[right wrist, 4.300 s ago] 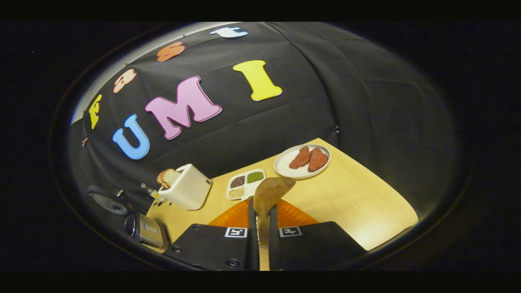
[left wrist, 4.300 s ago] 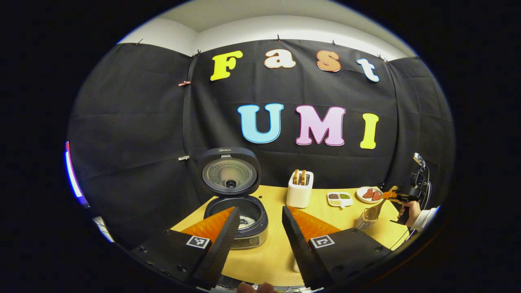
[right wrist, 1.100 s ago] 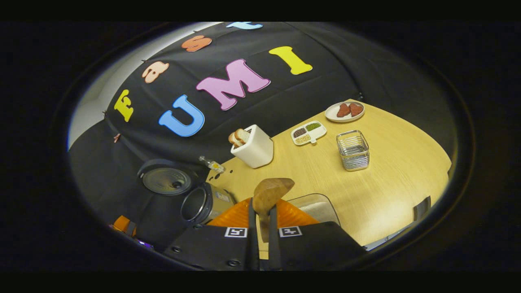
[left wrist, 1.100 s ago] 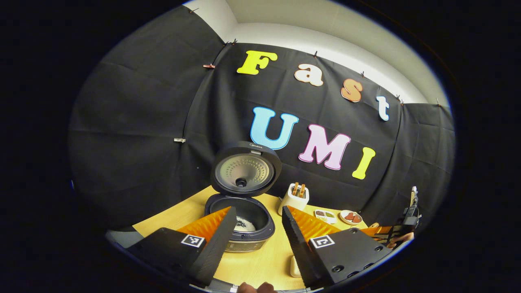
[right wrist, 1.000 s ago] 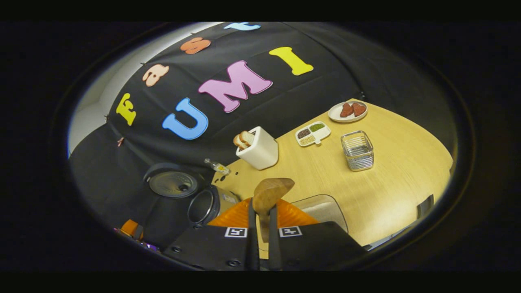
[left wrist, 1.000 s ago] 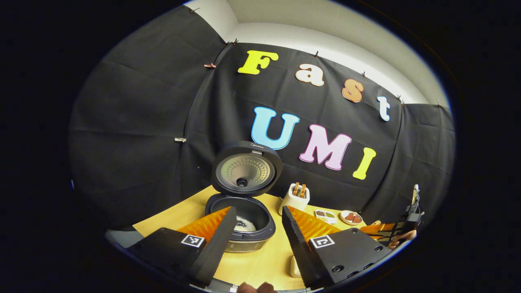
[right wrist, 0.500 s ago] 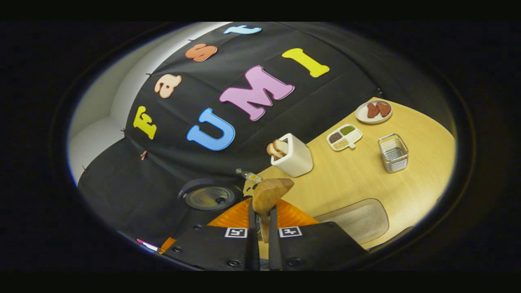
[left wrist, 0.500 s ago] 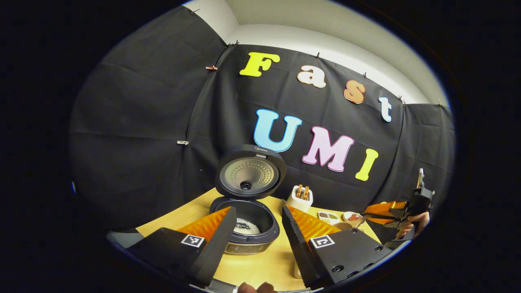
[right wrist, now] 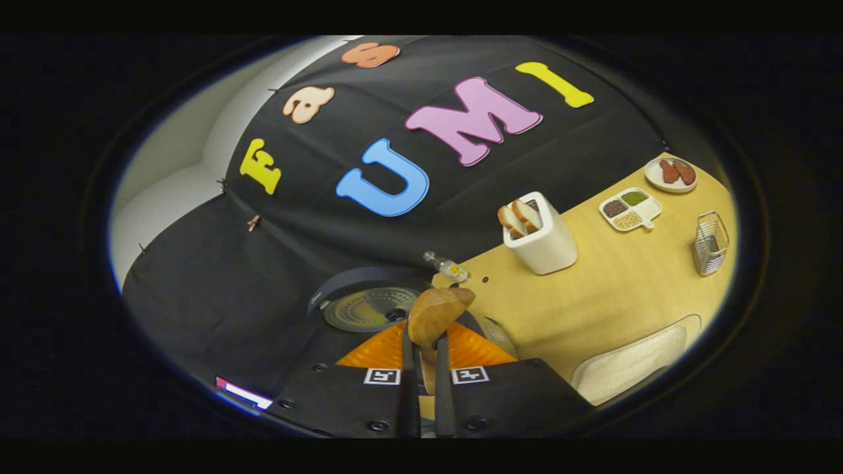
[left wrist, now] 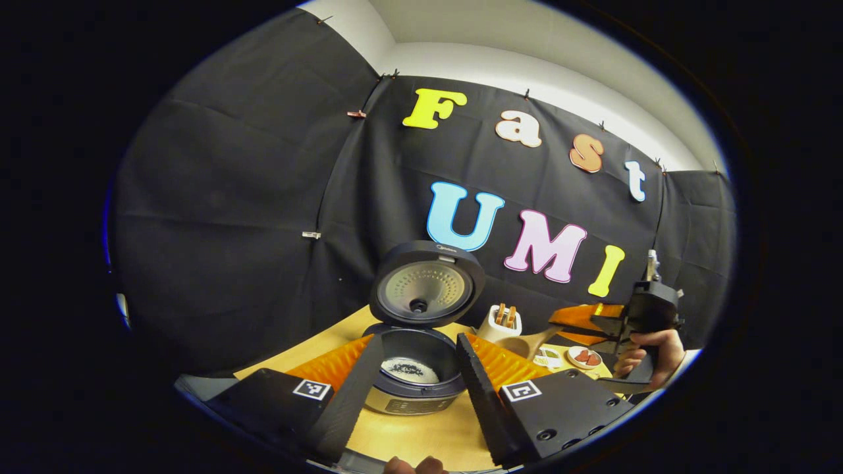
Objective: Close the left gripper, press the button to open the rice cooker; take a wooden spoon from the chopstick holder with the right hand, scoop a spoonful of rice and pour it into the rice cooker, then put the wooden spoon back into the chopstick holder.
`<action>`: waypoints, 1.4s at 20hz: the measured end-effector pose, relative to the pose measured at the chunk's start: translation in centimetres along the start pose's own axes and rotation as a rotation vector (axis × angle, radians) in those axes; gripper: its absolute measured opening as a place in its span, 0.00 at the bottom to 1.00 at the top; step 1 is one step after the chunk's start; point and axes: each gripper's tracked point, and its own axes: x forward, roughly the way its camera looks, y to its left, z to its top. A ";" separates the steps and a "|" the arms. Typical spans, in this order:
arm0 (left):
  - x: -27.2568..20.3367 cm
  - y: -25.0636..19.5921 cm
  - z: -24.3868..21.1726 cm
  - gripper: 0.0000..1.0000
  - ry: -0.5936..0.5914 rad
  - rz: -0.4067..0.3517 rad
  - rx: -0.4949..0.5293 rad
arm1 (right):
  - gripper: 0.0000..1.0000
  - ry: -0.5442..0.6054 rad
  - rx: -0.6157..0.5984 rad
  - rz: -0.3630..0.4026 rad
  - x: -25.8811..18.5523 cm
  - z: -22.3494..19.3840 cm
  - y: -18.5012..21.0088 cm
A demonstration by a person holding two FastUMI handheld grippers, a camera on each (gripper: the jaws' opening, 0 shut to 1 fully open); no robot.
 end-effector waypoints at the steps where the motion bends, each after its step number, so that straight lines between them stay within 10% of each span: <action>1: -0.1 0.5 0.1 0.80 -0.004 0.007 -0.001 | 0.14 0.011 -0.007 0.007 1.4 -0.7 0.7; 9: -0.7 3.7 0.1 0.79 -0.013 0.061 -0.018 | 0.13 0.101 -0.329 -0.037 9.0 -6.7 2.7; 28: -0.6 6.2 0.0 0.80 -0.014 0.095 -0.048 | 0.13 0.061 -1.149 0.042 9.8 -13.3 7.1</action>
